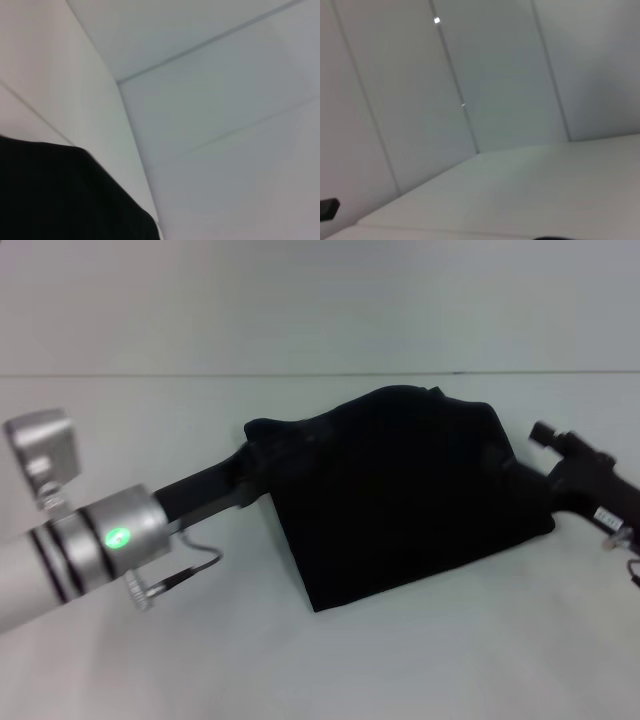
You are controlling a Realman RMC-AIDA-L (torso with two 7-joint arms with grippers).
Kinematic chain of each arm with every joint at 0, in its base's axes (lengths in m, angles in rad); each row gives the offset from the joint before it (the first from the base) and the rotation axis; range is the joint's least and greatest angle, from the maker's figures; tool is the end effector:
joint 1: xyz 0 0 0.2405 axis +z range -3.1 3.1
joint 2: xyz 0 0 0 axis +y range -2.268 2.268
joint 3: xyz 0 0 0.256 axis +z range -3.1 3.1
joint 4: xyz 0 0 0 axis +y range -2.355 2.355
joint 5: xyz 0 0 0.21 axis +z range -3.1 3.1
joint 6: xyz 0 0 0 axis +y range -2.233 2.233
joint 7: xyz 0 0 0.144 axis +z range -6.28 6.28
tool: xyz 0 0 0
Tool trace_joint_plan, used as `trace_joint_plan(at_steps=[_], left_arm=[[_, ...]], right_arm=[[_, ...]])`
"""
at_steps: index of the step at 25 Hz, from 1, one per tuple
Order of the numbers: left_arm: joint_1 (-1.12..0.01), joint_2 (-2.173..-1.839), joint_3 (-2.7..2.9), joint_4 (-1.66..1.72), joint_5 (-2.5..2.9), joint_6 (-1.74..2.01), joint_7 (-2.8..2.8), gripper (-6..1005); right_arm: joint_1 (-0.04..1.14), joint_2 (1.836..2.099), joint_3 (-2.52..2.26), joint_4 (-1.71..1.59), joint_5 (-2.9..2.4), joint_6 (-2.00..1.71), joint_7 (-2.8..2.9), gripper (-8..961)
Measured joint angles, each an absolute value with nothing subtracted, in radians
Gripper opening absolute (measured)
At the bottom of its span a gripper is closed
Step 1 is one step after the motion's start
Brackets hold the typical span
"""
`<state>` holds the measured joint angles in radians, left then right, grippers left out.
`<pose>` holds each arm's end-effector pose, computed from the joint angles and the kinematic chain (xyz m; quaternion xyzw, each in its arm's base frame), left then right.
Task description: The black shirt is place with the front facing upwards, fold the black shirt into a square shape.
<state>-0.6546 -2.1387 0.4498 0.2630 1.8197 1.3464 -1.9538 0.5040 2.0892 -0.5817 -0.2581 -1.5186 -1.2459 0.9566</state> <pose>-0.2372 0.3527 -0.0552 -0.6753 -0.5982 -0.4294 0.0428 0.3011 0.3414 -0.0207 -0.8181 0.2880 0.3504 0.3535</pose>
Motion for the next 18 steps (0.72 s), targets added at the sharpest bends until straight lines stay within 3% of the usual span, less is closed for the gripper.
trace_joint_plan(at_steps=[6,18], left_arm=[[-0.599,-2.118,0.454,0.268,1.814,1.38,-1.971,809],[-0.612,-2.113,0.5,0.268,1.825,1.402,-1.972,808]], right_arm=[[0.527,2.096,-0.583,-0.244,-1.57,-1.086,0.956,915],[0.541,2.095,-0.569,-0.238,-1.549,-0.903,0.933,915]])
